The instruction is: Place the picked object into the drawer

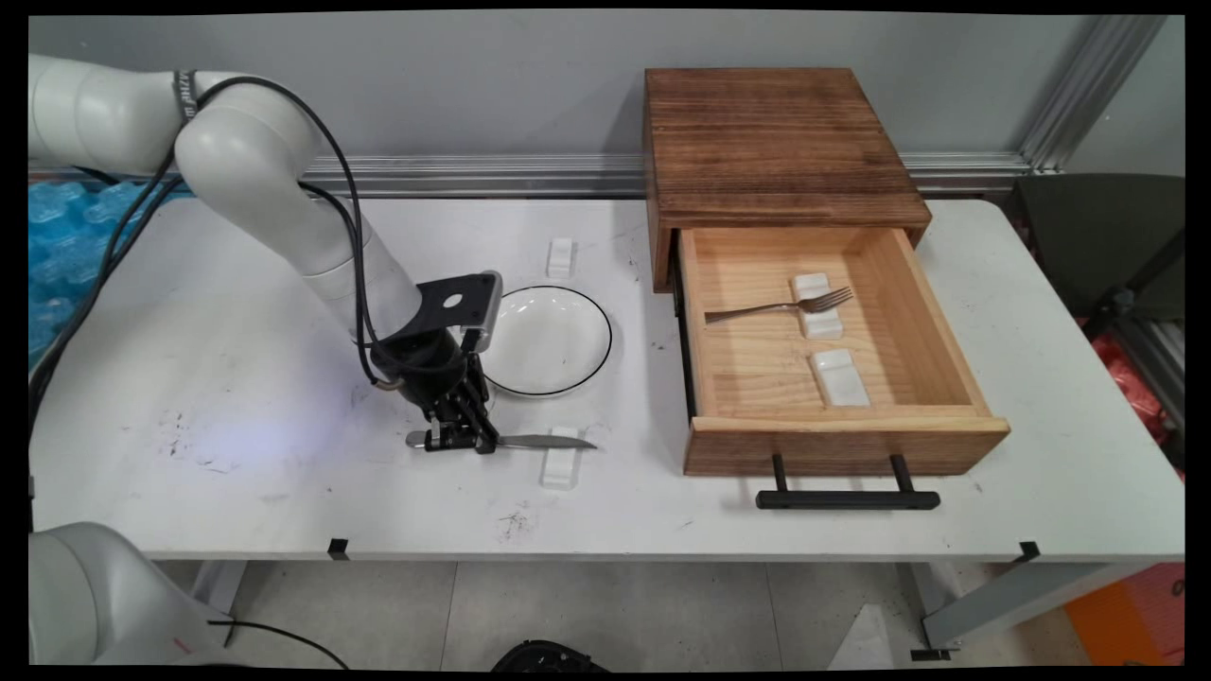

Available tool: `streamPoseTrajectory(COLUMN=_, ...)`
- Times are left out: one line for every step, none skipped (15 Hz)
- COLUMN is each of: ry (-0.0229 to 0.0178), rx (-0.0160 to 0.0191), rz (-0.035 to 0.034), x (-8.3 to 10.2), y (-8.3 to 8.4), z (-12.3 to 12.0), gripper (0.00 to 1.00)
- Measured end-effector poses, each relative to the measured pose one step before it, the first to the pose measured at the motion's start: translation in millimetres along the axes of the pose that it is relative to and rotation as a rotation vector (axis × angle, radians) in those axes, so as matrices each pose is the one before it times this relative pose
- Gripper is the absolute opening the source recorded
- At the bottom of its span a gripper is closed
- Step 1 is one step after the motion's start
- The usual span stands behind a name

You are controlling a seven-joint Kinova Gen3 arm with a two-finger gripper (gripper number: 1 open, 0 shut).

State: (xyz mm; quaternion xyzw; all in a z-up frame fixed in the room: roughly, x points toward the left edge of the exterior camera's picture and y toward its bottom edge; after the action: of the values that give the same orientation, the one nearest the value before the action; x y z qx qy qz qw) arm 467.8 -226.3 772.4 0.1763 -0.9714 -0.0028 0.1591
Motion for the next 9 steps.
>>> streamPoseTrajectory(ry=0.00262, rx=-0.00189, rz=0.00013, x=1.65, y=-0.14, z=-1.25, gripper=0.00)
streamPoseTrajectory(ry=0.00199, rx=-0.00151, rz=-0.00045, x=2.03, y=-0.06, z=-1.57, gripper=0.00)
streamPoseTrajectory(ry=0.00171, rx=-0.00150, rz=-0.00094, x=2.09, y=-0.10, z=-2.04, gripper=0.00)
streamPoseTrajectory(ry=-0.00036, rx=-0.00224, rz=-0.00194, x=2.10, y=-0.03, z=-3.00, gripper=0.00)
streamPoseTrajectory(ry=-0.00264, rx=-0.00337, rz=-0.00211, x=1.30, y=0.44, z=-3.46, gripper=0.00)
streamPoseTrajectory(ry=-0.00289, rx=-0.00259, rz=-0.00068, x=0.95, y=0.40, z=-2.88, gripper=0.00)
streamPoseTrajectory(ry=-0.00534, rx=-0.00462, rz=-0.00068, x=1.47, y=0.97, z=-5.62, gripper=0.00)
streamPoseTrajectory(ry=-0.00683, rx=-0.00552, rz=-0.00007, x=1.92, y=1.53, z=-7.77, gripper=0.00)
streamPoseTrajectory(ry=-0.00594, rx=-0.00440, rz=0.00002, x=1.55, y=1.49, z=-6.94, gripper=0.00)
